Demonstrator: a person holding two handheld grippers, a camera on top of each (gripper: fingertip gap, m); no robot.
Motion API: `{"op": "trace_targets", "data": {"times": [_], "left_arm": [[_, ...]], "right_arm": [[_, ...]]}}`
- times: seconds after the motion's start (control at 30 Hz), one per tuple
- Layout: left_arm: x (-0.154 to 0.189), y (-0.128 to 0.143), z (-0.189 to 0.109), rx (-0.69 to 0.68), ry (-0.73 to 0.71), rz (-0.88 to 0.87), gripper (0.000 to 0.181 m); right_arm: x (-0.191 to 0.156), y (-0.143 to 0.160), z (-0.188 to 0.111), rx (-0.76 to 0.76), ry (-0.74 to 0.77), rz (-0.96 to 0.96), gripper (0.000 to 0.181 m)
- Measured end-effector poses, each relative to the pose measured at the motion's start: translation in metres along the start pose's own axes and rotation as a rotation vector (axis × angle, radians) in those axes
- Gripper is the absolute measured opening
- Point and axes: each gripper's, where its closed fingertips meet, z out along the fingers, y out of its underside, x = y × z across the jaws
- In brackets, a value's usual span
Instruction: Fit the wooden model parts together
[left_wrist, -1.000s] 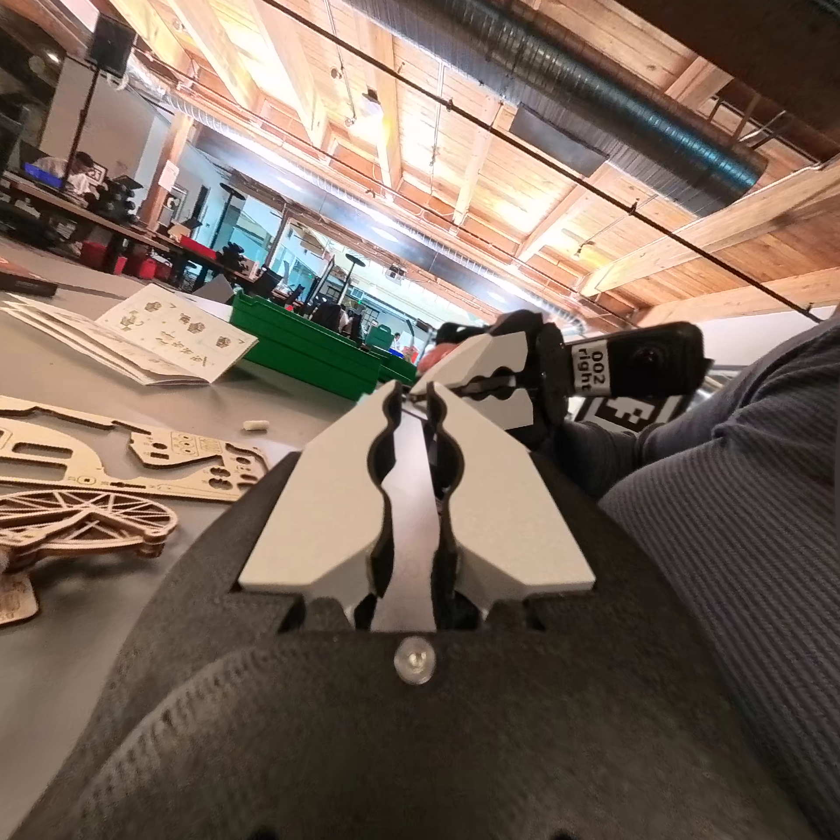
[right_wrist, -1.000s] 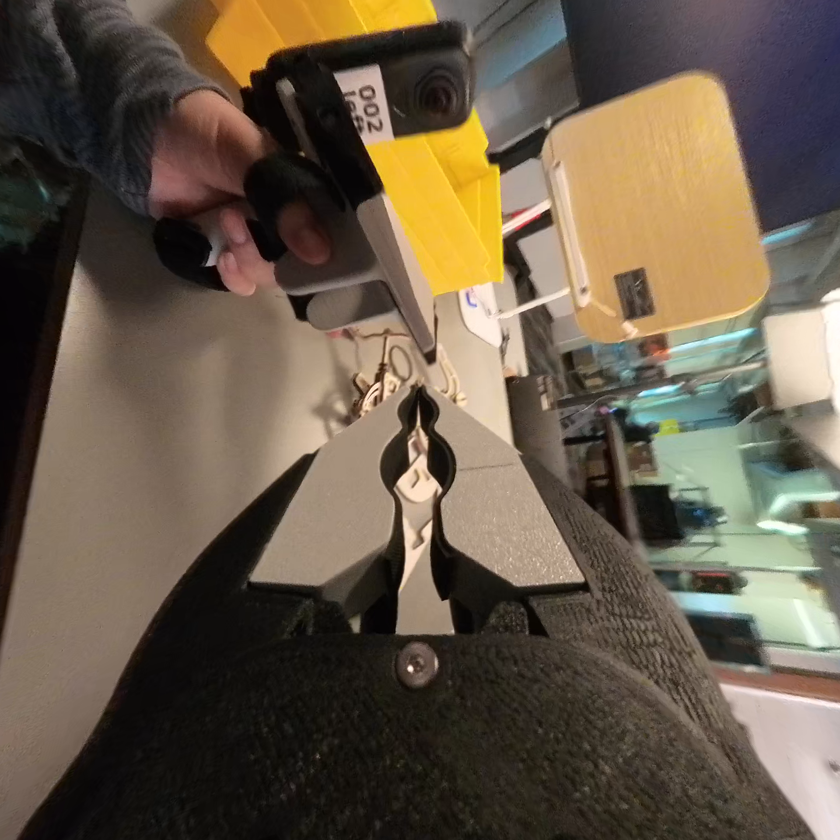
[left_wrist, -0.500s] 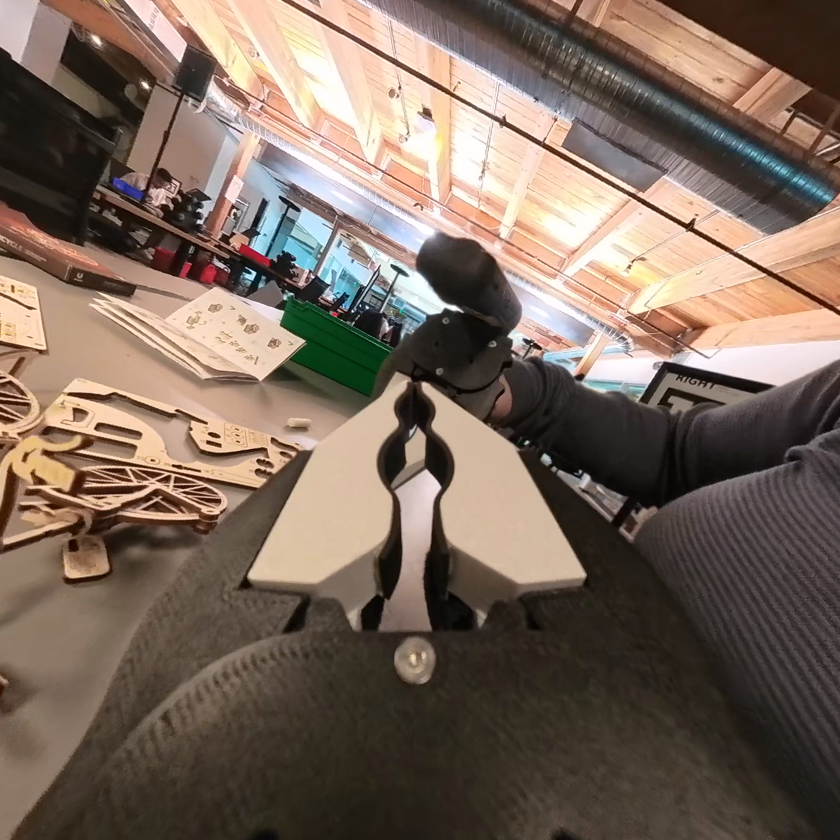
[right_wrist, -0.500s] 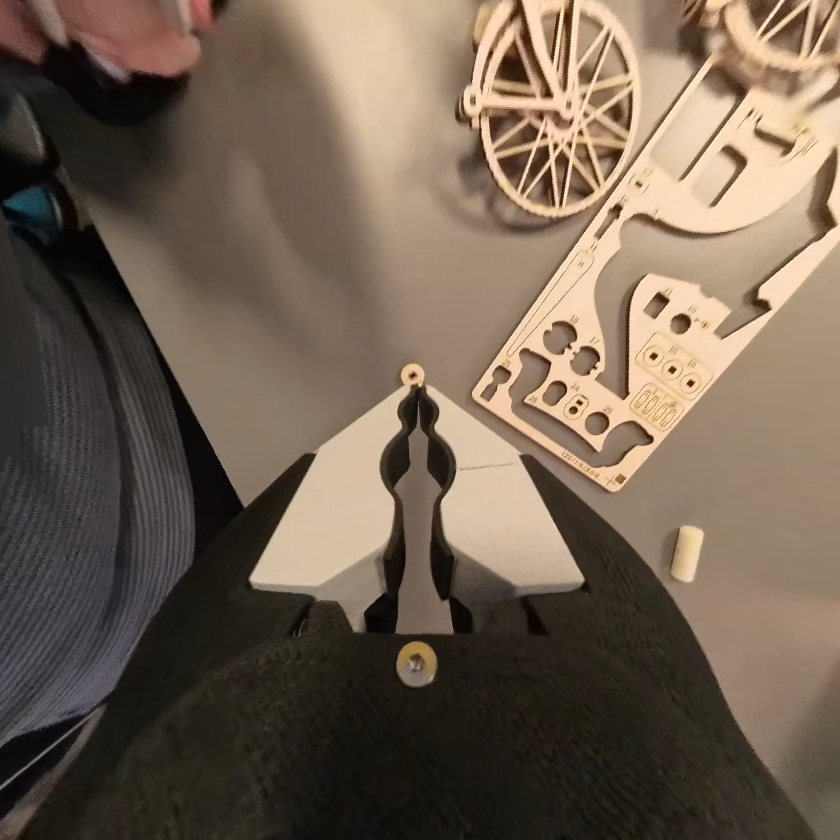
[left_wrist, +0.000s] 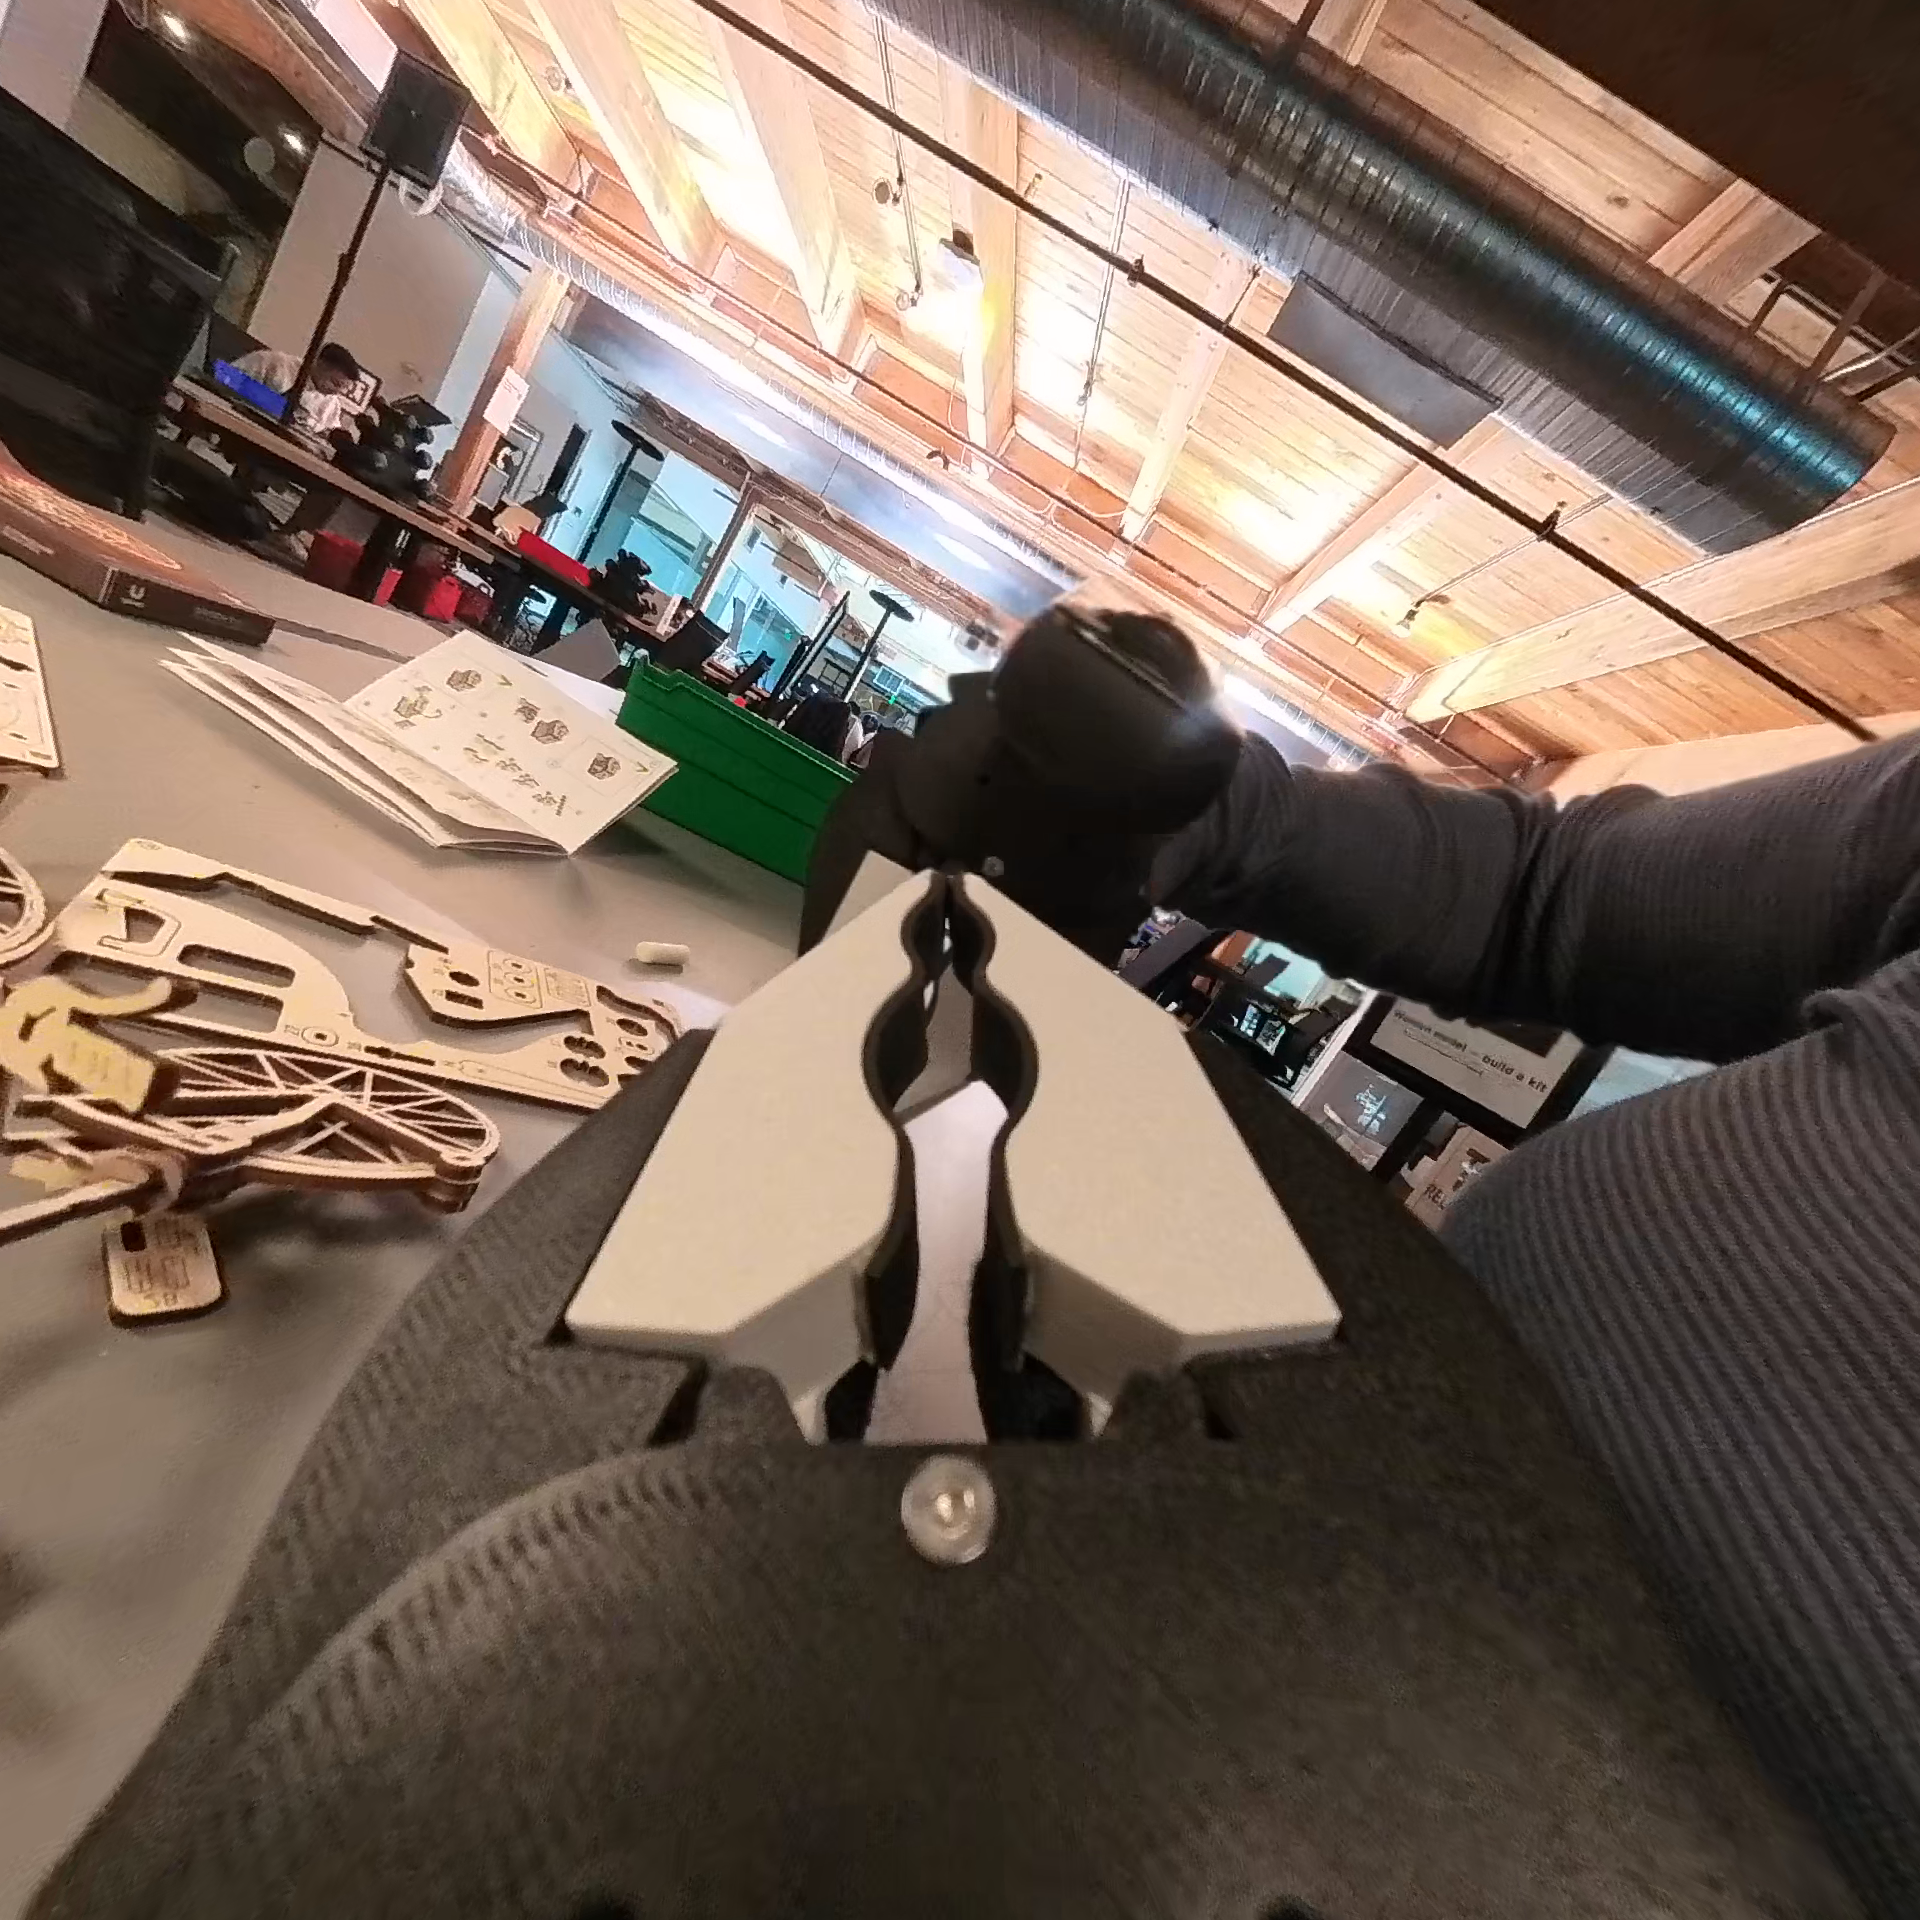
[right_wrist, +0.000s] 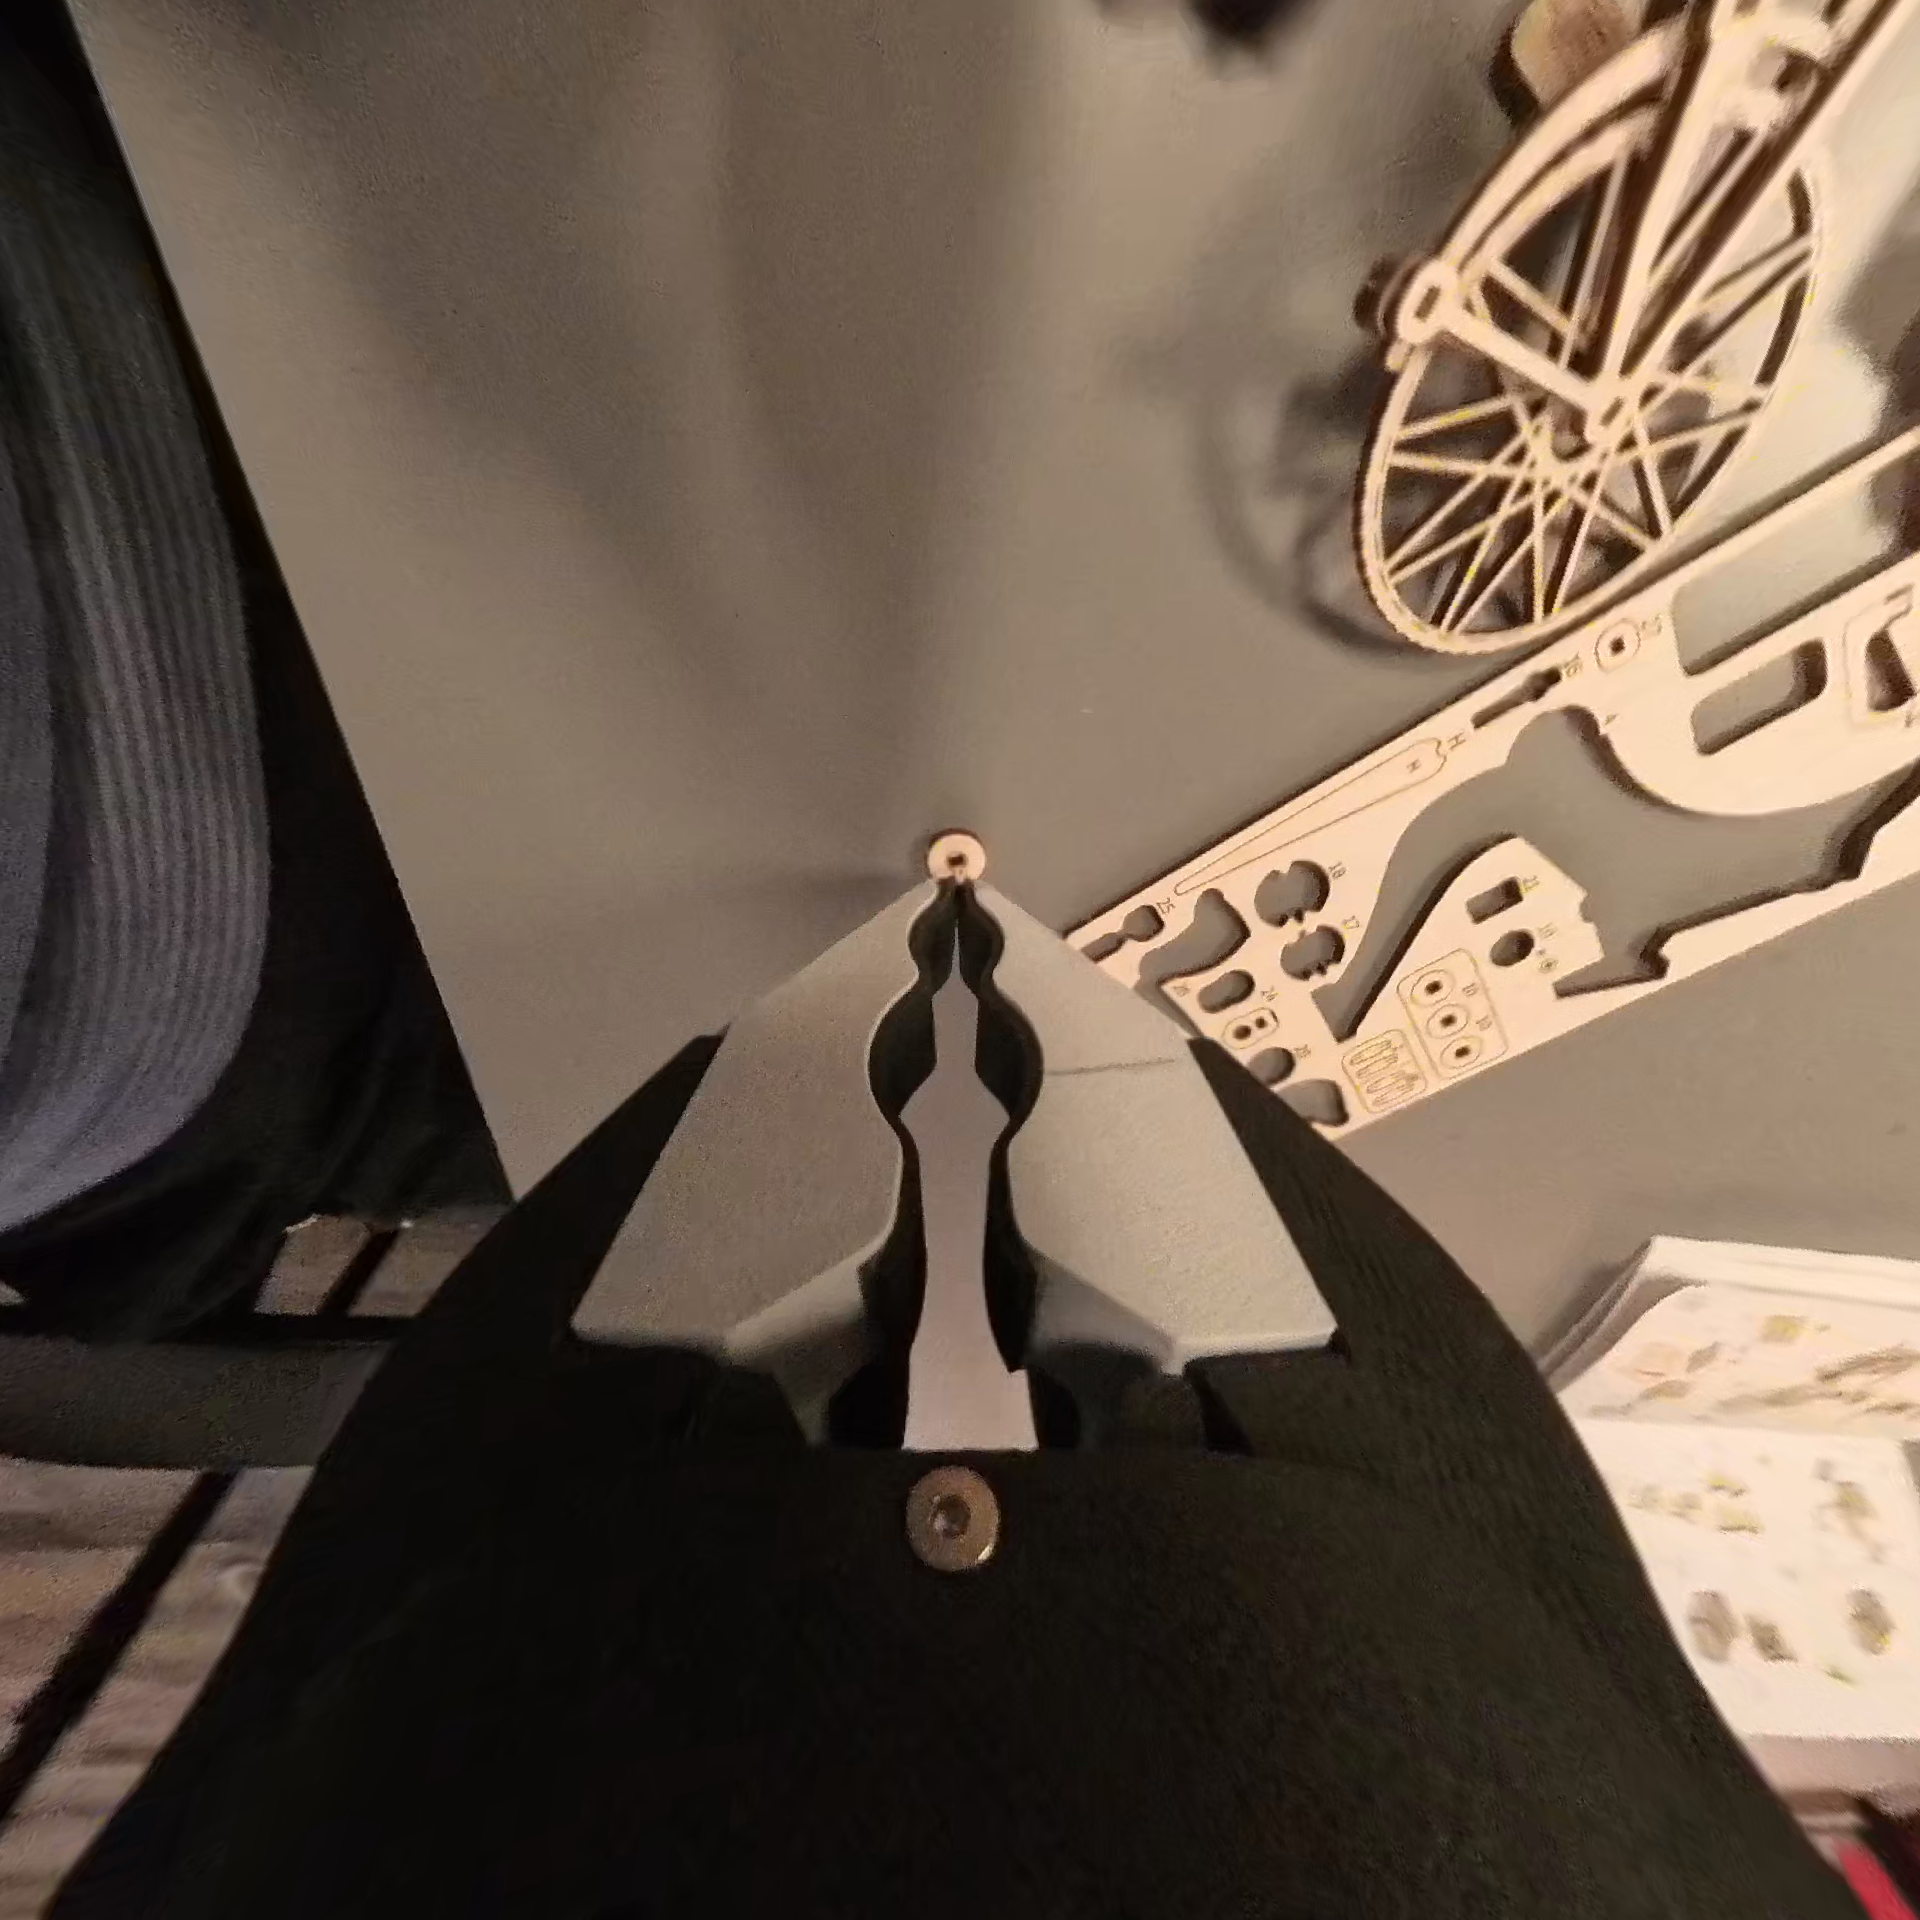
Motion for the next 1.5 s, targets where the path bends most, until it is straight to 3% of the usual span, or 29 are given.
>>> {"op": "trace_targets", "data": {"times": [0.17,1.5], "left_arm": [[-0.0006,-0.0003,-0.0001,0.001,-0.001,-0.006,0.0],[-0.0009,-0.0012,-0.0009,0.007,0.004,-0.016,0.0]], "right_arm": [[-0.0012,-0.0037,-0.0016,-0.009,0.013,-0.081,0.0],[0.0016,0.0027,0.0007,-0.103,0.002,-0.128,0.0]]}}
